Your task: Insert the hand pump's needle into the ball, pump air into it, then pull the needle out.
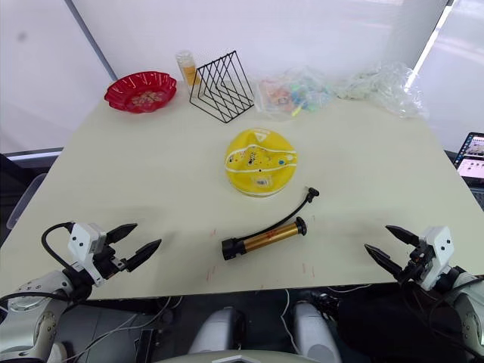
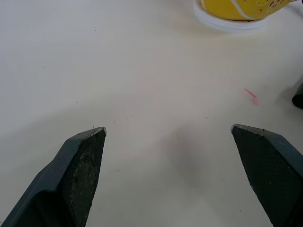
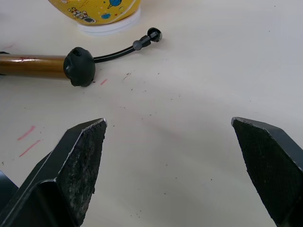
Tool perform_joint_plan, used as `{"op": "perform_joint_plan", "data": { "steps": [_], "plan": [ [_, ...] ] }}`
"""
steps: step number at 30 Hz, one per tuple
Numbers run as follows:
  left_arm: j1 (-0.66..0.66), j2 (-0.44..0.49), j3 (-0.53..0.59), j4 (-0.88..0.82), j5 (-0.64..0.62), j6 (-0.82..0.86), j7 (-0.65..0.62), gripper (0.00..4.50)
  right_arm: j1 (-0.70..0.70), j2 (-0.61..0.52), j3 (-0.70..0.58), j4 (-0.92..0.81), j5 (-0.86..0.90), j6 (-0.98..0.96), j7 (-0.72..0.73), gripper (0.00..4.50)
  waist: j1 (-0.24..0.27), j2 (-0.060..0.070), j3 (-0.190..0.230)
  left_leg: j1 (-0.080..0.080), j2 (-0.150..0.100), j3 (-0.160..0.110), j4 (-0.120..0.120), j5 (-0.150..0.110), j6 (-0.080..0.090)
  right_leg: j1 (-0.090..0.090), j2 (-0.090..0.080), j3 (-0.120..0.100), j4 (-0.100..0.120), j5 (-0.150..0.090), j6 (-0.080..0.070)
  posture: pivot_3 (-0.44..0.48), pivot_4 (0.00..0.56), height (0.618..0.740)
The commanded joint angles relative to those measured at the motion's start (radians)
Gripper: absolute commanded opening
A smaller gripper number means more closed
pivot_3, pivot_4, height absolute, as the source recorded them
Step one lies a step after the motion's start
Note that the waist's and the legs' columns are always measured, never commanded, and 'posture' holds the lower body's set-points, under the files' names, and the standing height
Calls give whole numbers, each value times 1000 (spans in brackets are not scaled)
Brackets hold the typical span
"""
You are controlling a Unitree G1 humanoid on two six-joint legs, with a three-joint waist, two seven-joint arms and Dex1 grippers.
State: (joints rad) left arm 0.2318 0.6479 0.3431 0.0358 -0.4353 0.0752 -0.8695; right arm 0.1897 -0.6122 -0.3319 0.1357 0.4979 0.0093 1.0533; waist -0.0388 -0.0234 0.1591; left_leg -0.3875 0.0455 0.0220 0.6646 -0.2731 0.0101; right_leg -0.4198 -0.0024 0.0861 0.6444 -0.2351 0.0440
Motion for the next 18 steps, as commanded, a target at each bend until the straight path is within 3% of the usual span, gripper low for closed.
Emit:
{"op": "perform_joint_plan", "data": {
  "steps": [1, 18],
  "plan": [
    [-12, 9, 5, -1, 5, -6, -10, 4500, 15, -9, -41, 2, 7, -39, 15, 4429, 0, 0, 0, 0, 0, 0, 0, 0, 0, 0, 0, 0, 0, 0, 0, 0, 150, 735],
    [-85, 79, -103, -71, 30, 40, -151, 4500, 64, -20, -42, -100, 66, -34, 77, 4429, 3, 0, 0, 1, 0, 0, 1, 0, 0, 1, 0, 0, 1, 0, 0, 0, 150, 735]
  ]
}}
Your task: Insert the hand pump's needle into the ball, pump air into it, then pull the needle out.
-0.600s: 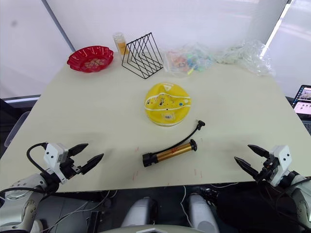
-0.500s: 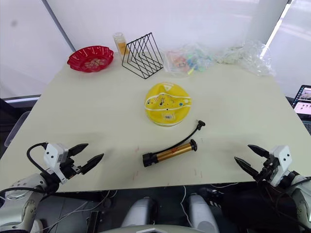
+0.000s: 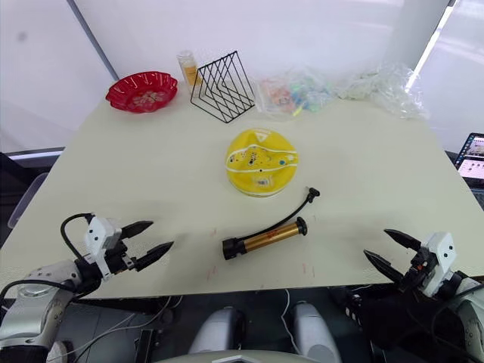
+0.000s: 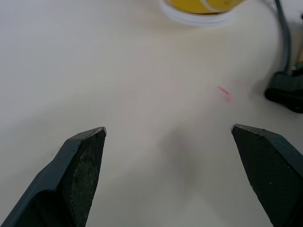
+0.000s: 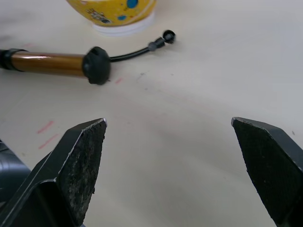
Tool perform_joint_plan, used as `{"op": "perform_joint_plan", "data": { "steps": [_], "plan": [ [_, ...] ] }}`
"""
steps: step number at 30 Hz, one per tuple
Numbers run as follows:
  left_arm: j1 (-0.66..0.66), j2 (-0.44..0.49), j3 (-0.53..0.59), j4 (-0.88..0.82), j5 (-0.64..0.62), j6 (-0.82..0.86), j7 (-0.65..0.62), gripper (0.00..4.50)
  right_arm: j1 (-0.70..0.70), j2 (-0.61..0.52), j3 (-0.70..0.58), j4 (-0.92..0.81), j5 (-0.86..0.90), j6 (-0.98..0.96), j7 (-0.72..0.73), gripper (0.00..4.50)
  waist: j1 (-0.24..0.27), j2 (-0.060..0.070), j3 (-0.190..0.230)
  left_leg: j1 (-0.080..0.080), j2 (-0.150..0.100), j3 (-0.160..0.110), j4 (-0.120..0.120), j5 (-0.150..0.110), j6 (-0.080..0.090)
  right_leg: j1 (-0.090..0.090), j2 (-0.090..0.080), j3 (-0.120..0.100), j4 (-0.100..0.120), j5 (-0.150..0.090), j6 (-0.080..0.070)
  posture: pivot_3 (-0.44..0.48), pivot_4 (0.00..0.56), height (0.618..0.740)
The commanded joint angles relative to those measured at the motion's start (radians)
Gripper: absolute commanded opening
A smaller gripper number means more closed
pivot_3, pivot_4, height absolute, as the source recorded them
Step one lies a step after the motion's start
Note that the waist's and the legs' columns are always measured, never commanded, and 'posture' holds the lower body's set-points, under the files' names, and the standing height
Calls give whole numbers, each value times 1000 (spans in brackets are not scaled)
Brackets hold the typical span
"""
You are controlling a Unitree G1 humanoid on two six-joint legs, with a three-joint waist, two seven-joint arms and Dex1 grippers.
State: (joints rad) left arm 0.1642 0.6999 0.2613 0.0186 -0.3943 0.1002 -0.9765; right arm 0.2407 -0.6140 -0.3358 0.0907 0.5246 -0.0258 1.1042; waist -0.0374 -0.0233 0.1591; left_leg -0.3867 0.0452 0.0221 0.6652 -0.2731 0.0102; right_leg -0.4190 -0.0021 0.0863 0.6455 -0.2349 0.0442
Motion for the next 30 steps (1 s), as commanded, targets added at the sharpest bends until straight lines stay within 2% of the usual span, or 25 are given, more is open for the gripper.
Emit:
{"op": "perform_joint_plan", "data": {
  "steps": [1, 5, 8, 13, 19, 25, 30],
  "plan": [
    [-27, 32, -30, -58, -14, 24, -54, 4500, 16, -20, -38, -65, 45, 5, 32, 4429, 1, 0, 0, 0, 0, 0, 0, 0, 0, 0, 0, 0, 0, 0, 0, 0, 150, 735],
    [-94, 46, -81, -81, -36, 76, -115, 4500, 27, -27, -35, -123, 74, 30, 49, 4429, 2, 0, 0, 1, 0, 0, 1, 0, 0, 2, 0, 0, 0, 0, 0, 0, 150, 735],
    [-156, 40, -117, -108, -48, 114, -134, 3802, 28, -29, -31, -160, 84, 47, 50, 4500, 2, 0, 0, 1, 0, 0, 2, 0, 0, 2, 0, 0, 1, 0, 0, 0, 150, 735],
    [-251, 26, -194, -156, -56, 178, -154, 1473, 31, -26, -25, -221, 84, 68, 35, 4500, 2, 0, 0, 1, -1, -1, 2, 0, 0, 2, 0, 0, 2, 0, 1, 0, 150, 735],
    [-371, -23, -310, -193, -53, 260, -146, 1473, 30, -20, -25, -268, 93, 85, 25, 4500, 5, 0, 0, 1, -1, -1, 3, 0, 0, 2, 1, 0, 2, 1, 2, 0, 150, 735],
    [-466, -79, -380, -180, -52, 334, -143, 1473, 25, -24, -27, -282, 95, 92, 26, 4500, 5, 0, 0, 2, -2, -2, 4, 0, 0, 4, 1, 0, 3, 1, 2, 0, 150, 735],
    [-560, -174, -493, -138, 41, 348, -71, 1473, 25, -21, -24, -296, 94, 92, 22, 4500, 10, 0, 0, 2, -3, -3, 5, 0, 0, 4, 1, 0, 3, 2, 3, 0, 150, 735]
  ]
}}
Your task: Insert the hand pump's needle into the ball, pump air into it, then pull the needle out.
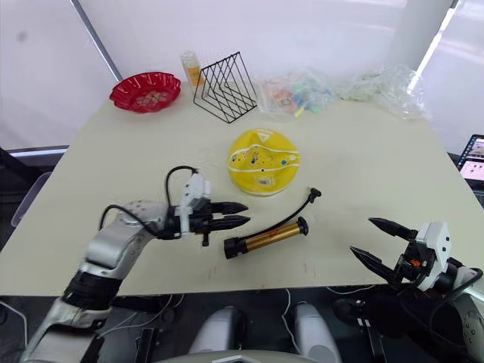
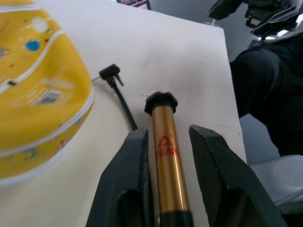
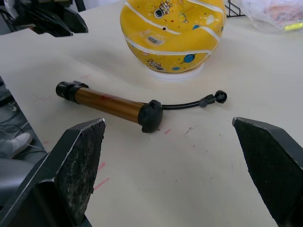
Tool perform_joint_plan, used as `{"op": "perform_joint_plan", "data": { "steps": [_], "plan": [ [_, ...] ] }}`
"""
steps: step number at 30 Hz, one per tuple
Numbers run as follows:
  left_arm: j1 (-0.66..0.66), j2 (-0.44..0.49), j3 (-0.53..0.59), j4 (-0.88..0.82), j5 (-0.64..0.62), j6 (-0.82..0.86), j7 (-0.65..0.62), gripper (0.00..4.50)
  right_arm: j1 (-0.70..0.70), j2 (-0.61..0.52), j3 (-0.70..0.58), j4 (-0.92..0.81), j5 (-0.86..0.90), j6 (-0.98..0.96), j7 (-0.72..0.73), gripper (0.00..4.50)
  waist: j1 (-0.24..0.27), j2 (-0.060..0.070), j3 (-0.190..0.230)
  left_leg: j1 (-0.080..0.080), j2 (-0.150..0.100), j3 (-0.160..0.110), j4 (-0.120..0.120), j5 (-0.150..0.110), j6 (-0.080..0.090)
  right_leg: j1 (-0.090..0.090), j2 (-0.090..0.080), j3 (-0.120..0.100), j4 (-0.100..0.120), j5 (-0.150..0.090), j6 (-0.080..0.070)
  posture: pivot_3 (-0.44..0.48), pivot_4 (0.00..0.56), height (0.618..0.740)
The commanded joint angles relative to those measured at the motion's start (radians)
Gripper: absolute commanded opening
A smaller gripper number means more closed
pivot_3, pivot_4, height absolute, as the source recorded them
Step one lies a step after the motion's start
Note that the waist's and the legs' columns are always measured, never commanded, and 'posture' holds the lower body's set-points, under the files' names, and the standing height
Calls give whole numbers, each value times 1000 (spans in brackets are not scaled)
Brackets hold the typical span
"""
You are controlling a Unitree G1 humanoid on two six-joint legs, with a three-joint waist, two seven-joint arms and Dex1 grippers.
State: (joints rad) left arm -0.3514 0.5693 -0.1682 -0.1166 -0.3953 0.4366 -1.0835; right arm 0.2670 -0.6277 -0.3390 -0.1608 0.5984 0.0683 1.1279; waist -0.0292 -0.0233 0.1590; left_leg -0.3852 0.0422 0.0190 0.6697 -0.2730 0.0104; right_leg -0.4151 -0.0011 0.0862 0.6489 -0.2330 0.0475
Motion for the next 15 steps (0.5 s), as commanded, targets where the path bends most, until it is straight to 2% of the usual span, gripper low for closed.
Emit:
{"op": "perform_joint_plan", "data": {
  "steps": [1, 7, 15],
  "plan": [
    [-49, -48, -69, -2, 47, 14, 36, 1473, -1, -6, -20, -47, 21, -1, -3, 4500, 3, 0, 0, 0, 0, 0, 1, 0, 0, 1, 0, 0, 0, 0, 0, 0, 150, 735],
    [-140, -129, -162, 72, 168, 54, 149, 1473, 5, -8, -24, -86, 31, 14, -11, 4500, 1, 0, 0, 1, 0, -1, 0, 0, 0, 0, 0, 0, 2, 0, 0, 0, 150, 735],
    [-174, -216, -236, 120, 264, 78, 233, 1473, 15, -8, -22, -129, 39, 29, -26, 4500, 11, 0, 0, 2, -1, -1, 1, 0, 0, 1, 0, 1, 5, 0, 0, 0, 150, 735]
  ]
}}
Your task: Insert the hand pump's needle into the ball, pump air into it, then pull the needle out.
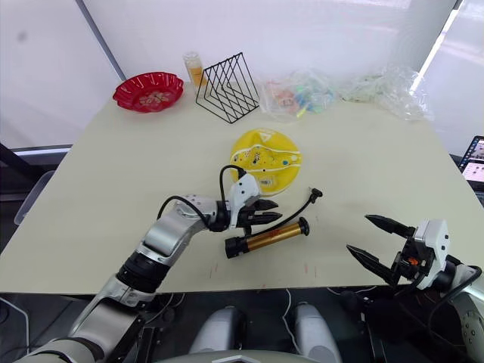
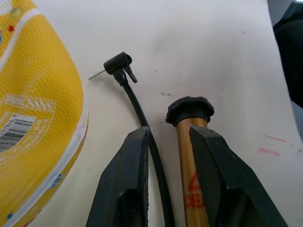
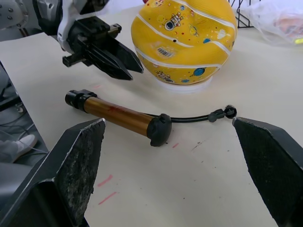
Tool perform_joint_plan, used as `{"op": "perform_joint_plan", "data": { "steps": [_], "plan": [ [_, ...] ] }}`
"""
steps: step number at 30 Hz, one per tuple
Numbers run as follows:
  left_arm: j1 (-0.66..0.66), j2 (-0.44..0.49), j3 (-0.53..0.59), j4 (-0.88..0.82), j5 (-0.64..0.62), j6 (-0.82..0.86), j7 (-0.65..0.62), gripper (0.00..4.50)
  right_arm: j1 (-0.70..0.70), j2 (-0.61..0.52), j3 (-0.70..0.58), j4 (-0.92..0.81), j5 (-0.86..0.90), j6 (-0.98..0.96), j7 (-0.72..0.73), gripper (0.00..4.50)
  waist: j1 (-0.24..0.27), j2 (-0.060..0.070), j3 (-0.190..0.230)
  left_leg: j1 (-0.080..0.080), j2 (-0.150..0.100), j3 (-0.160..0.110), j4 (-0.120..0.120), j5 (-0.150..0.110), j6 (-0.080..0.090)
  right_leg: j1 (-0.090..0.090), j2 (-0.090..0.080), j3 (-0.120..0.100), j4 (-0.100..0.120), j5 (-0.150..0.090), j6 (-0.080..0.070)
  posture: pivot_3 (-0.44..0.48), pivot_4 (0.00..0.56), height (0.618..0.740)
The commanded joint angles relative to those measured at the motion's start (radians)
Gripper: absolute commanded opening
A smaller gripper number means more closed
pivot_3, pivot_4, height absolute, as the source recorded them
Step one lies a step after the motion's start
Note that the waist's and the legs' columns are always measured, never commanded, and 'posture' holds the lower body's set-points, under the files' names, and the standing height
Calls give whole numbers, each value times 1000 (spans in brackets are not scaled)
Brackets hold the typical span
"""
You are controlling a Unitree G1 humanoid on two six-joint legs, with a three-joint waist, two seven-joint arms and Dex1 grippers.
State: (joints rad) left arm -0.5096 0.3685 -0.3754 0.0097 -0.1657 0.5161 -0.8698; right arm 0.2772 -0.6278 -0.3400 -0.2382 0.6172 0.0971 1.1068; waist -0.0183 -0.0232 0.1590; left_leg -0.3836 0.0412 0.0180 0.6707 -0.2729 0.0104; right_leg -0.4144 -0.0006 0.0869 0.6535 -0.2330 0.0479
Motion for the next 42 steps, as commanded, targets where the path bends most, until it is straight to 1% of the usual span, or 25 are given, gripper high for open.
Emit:
{"op": "perform_joint_plan", "data": {
  "steps": [1, 11, 17, 30, 37, 40, 41, 42],
  "plan": [
    [-17, -22, -37, -1, 47, 0, 28, 1473, 8, -8, -21, -59, 21, 2, -7, 4500, 1, 0, 0, 0, 0, 0, 0, 0, 0, 0, 0, 0, 0, 0, 0, 0, 150, 735],
    [-53, -114, -91, 71, 144, 40, 121, 1473, 20, -6, -22, -109, 30, 19, -33, 4500, 4, 0, 0, 0, 0, 0, 1, 0, 0, 0, 0, 0, 1, 0, 0, 0, 150, 735],
    [-83, -166, -120, 175, 196, 34, 153, 1473, 17, -10, -28, -125, 37, 31, -45, 4500, 4, 0, 0, 0, 0, 0, 1, 0, 0, 0, 0, 0, 1, 0, 0, 0, 150, 735],
    [-145, -270, -137, 388, 253, 6, 171, 1473, 59, -6, -35, -166, 40, 38, -61, 4500, 5, 0, 0, 0, -1, -1, 1, 0, 0, 0, 0, 0, 1, -1, 1, 0, 150, 735],
    [-138, -278, -135, 410, 249, 11, 135, 1473, 80, -9, -44, -175, 48, 42, -65, 4500, 6, 0, 0, 0, -1, -1, 1, 0, 0, 0, 0, 1, 2, -1, 0, 0, 150, 735],
    [-117, -273, -138, 385, 246, 18, 120, 641, 87, -11, -47, -174, 51, 43, -64, 4500, 5, 0, 0, 0, -1, -1, 1, 0, 0, 0, 0, 0, 2, -1, 0, 0, 150, 735],
    [-112, -270, -140, 377, 247, 19, 116, 176, 89, -10, -48, -174, 51, 43, -63, 4500, 5, 0, 0, 0, -1, -1, 1, 0, 0, 0, 0, 0, 2, -1, 0, 0, 150, 735],
    [-106, -267, -141, 371, 248, 20, 113, 40, 89, -10, -48, -174, 50, 44, -63, 4500, 5, 0, 0, 0, -1, -1, 1, 0, 0, 0, 0, 0, 2, -1, 1, 0, 150, 735]
  ]
}}
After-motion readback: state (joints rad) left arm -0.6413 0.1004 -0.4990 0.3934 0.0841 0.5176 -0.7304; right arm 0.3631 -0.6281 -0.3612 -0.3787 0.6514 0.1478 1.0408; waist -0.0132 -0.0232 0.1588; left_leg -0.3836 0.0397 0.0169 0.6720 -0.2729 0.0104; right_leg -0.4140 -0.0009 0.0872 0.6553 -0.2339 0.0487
